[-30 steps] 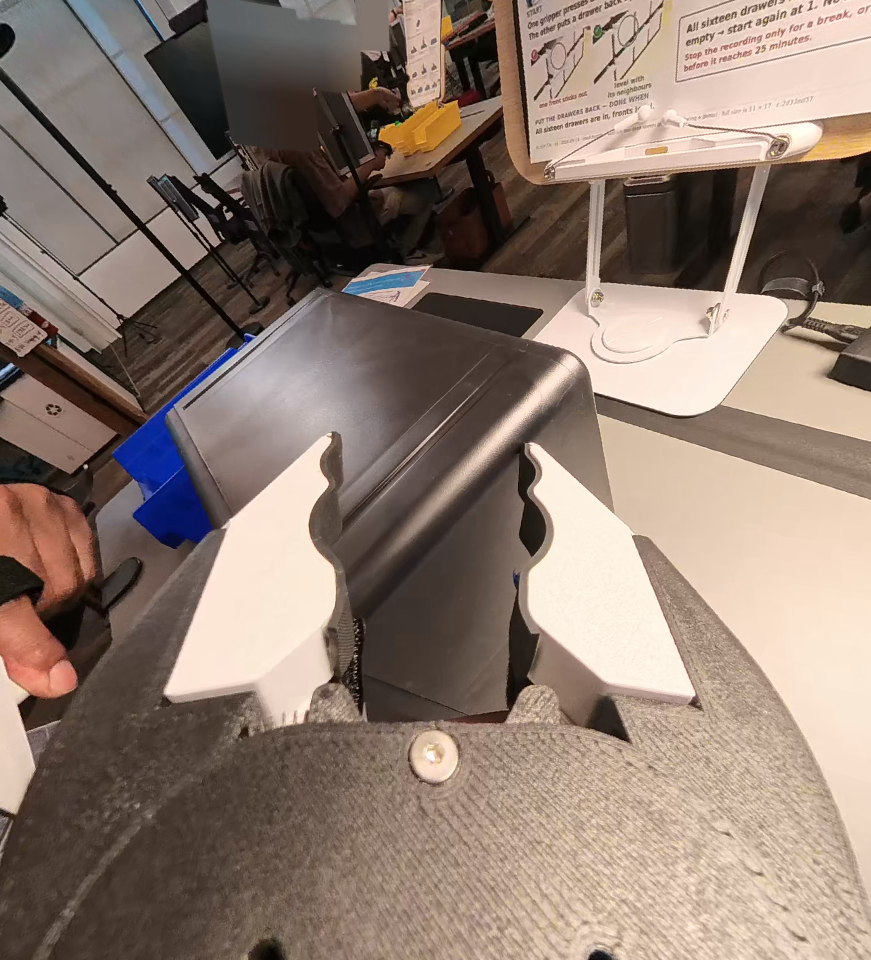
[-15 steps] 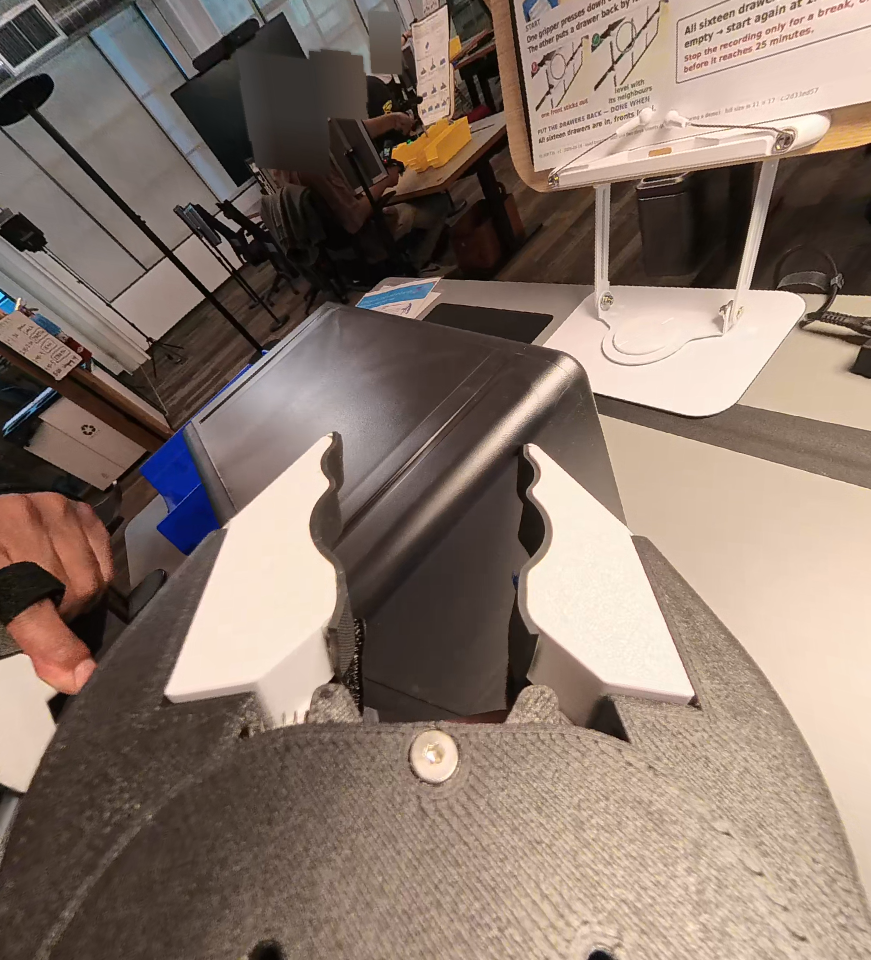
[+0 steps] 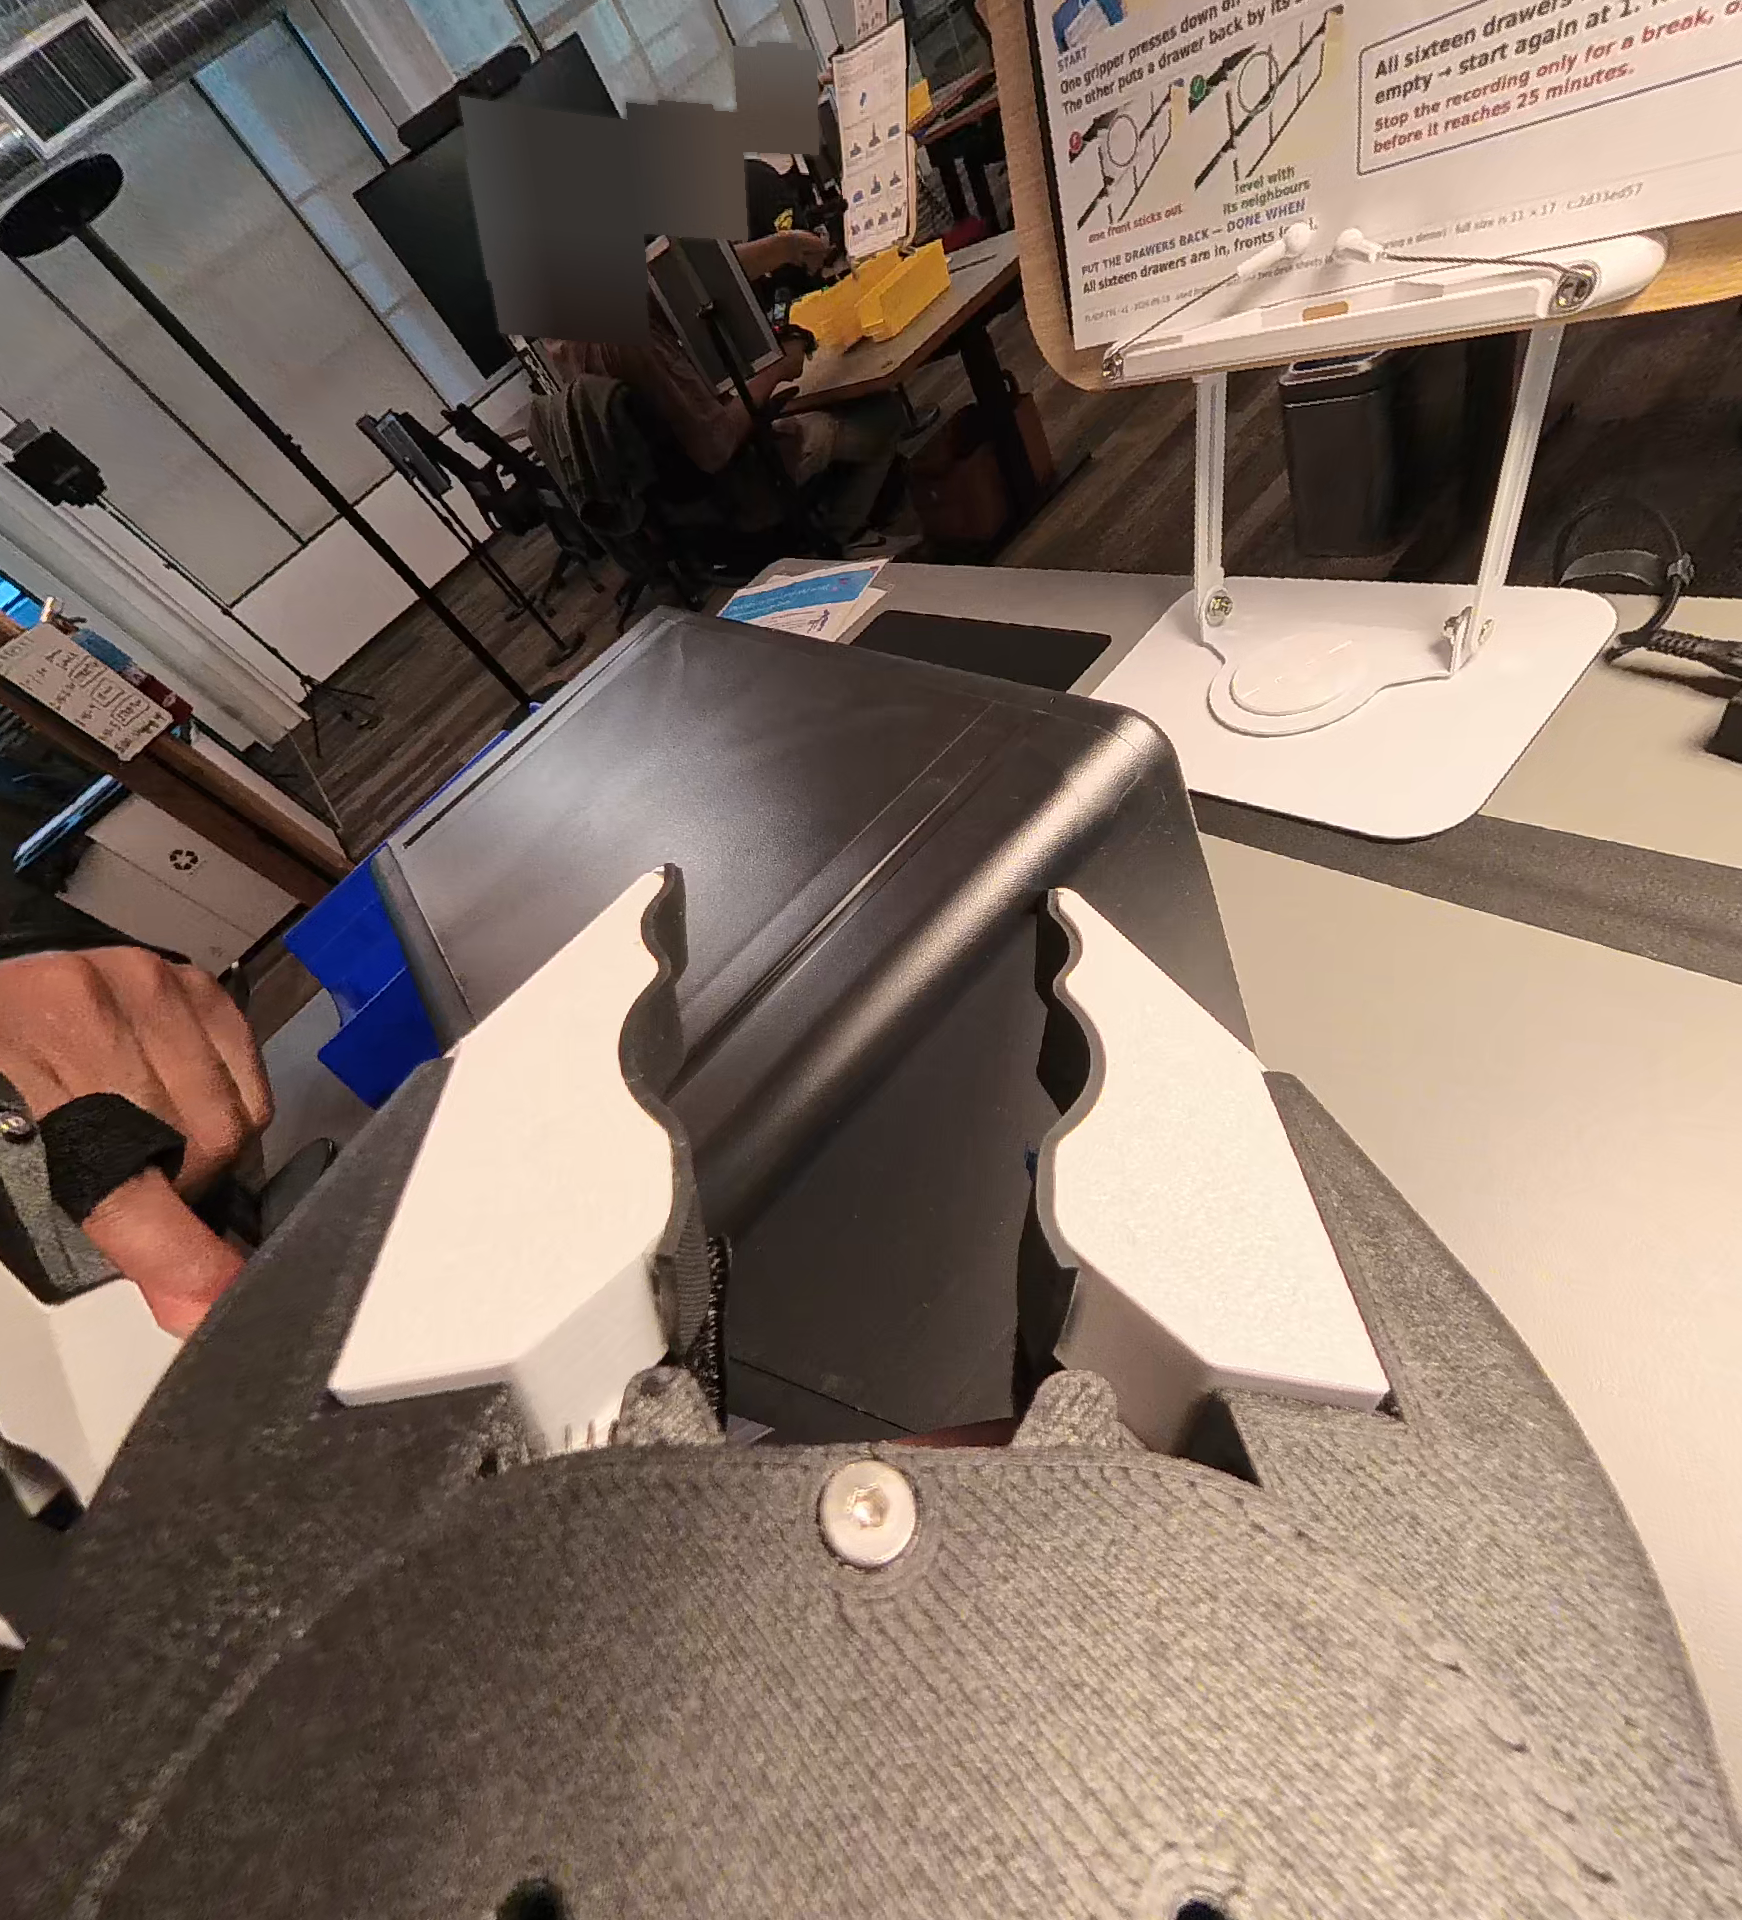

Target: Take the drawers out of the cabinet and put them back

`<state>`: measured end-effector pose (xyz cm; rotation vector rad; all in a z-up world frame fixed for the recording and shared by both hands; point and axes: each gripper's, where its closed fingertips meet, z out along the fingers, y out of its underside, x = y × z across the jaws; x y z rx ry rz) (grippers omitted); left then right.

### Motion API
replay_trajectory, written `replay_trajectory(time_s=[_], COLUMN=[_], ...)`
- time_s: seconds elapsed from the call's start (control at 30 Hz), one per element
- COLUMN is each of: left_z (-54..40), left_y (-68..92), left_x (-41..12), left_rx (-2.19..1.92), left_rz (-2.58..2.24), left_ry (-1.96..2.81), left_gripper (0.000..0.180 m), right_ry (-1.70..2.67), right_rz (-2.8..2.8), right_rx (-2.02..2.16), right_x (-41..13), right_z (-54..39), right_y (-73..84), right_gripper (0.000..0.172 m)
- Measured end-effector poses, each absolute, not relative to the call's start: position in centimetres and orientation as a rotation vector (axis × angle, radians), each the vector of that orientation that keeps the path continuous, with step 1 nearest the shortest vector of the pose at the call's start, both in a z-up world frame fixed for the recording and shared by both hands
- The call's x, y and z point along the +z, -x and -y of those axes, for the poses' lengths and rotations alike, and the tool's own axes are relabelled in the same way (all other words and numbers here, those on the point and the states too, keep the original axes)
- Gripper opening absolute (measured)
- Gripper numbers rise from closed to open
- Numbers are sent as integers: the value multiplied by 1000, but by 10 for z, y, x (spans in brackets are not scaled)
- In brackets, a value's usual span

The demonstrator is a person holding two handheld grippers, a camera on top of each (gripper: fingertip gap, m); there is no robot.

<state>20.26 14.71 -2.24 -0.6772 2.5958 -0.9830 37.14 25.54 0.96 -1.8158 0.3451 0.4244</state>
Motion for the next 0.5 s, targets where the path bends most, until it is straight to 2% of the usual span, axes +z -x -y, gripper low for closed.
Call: replay_trajectory(time_s=[0.5], left_z=[-138], left_y=[-213], left_x=[-69], left_rx=[-856], left_rz=[-2440], left_ry=[511], left_gripper=[17], right_ry=[1816], right_rz=[-341], right_rx=[416], right_x=[9], right_z=[-256], right_y=[-372], right_gripper=[70])
